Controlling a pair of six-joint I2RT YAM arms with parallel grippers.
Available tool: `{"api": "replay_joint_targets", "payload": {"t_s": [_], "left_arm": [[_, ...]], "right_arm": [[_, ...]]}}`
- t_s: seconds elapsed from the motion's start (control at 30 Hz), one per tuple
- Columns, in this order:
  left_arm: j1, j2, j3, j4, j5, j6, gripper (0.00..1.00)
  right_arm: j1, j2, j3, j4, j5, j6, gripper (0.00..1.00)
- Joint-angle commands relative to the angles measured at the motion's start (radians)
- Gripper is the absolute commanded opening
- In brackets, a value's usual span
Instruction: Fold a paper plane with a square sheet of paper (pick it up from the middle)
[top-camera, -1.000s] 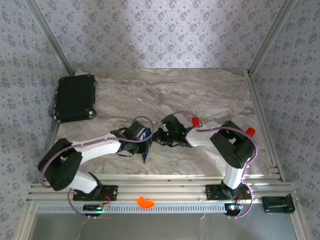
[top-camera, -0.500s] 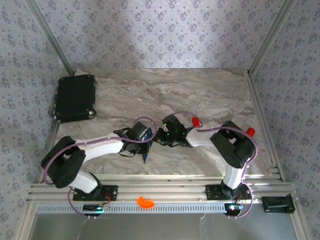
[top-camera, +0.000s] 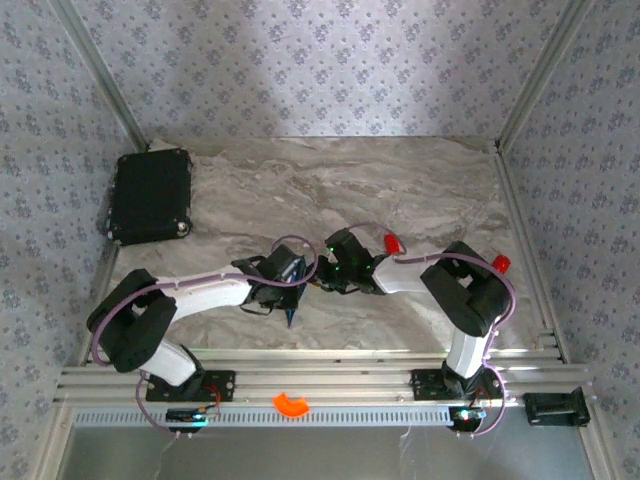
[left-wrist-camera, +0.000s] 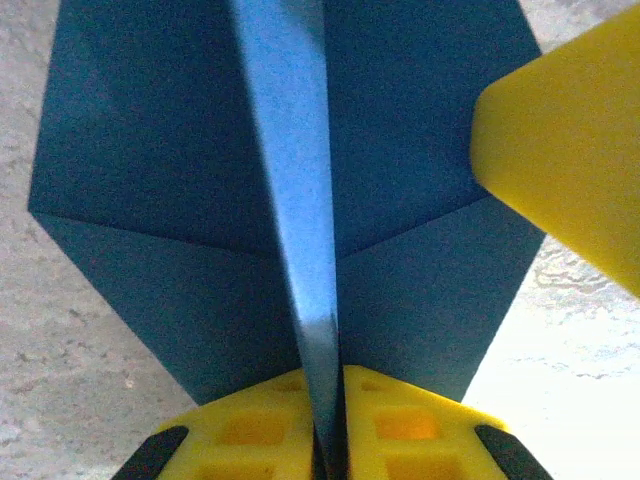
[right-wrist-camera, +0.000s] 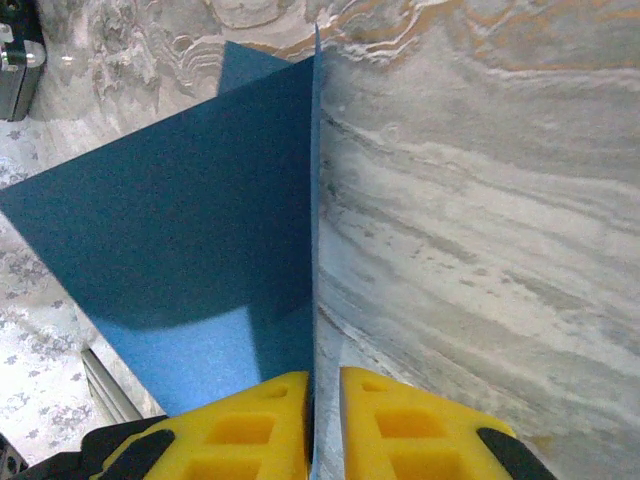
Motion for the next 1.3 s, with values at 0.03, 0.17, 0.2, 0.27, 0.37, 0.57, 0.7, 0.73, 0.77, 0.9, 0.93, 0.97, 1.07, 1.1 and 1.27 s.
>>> {"api": "replay_joint_targets", "payload": {"t_s": [0.03, 0.17, 0.2, 0.27, 0.37, 0.57, 0.7, 0.73, 0.77, 0.9, 0.93, 0.97, 1.07, 1.1, 1.27], "left_arm": [[-0.004, 0.017, 0.073, -0.064, -0.059, 0.015, 0.11], [-0.004, 0.067, 0.143, -0.114, -0.093, 0.025, 0.10], [-0.001, 0.084, 0.161, -0.125, -0.101, 0.026, 0.10], [0.006, 0.116, 0.192, -0.141, -0.114, 0.024, 0.10], [0.011, 0.162, 0.234, -0.164, -0.139, 0.024, 0.11], [0.014, 0.218, 0.287, -0.198, -0.170, 0.011, 0.11], [0.014, 0.235, 0.287, -0.193, -0.166, 0.002, 0.12], [0.014, 0.237, 0.289, -0.193, -0.165, 0.001, 0.12], [0.013, 0.239, 0.287, -0.193, -0.165, 0.000, 0.12], [0.014, 0.243, 0.279, -0.191, -0.169, 0.001, 0.15], [0.014, 0.243, 0.277, -0.191, -0.173, 0.001, 0.15], [0.013, 0.244, 0.273, -0.192, -0.175, 0.000, 0.16], [0.012, 0.247, 0.259, -0.187, -0.184, -0.005, 0.18], [0.013, 0.251, 0.253, -0.186, -0.187, -0.009, 0.19], [-0.002, 0.265, 0.216, -0.168, -0.197, -0.045, 0.24]], "right_arm": [[-0.026, -0.069, -0.028, -0.041, 0.008, -0.024, 0.26], [-0.059, -0.146, -0.068, -0.107, 0.049, -0.055, 0.35], [-0.069, -0.169, -0.082, -0.123, 0.061, -0.062, 0.37], [-0.091, -0.211, -0.109, -0.153, 0.084, -0.072, 0.40], [-0.117, -0.272, -0.149, -0.186, 0.110, -0.081, 0.43], [-0.137, -0.348, -0.198, -0.208, 0.143, -0.078, 0.45], [-0.136, -0.346, -0.202, -0.200, 0.145, -0.075, 0.45], [-0.134, -0.344, -0.203, -0.197, 0.146, -0.071, 0.45], [-0.134, -0.342, -0.205, -0.193, 0.146, -0.070, 0.45], [-0.130, -0.328, -0.202, -0.180, 0.143, -0.064, 0.46], [-0.129, -0.324, -0.202, -0.176, 0.141, -0.064, 0.46], [-0.126, -0.321, -0.201, -0.175, 0.141, -0.063, 0.46], [-0.123, -0.312, -0.198, -0.169, 0.142, -0.058, 0.46], [-0.119, -0.311, -0.199, -0.167, 0.143, -0.057, 0.46], [-0.115, -0.306, -0.192, -0.162, 0.145, -0.055, 0.46]]}}
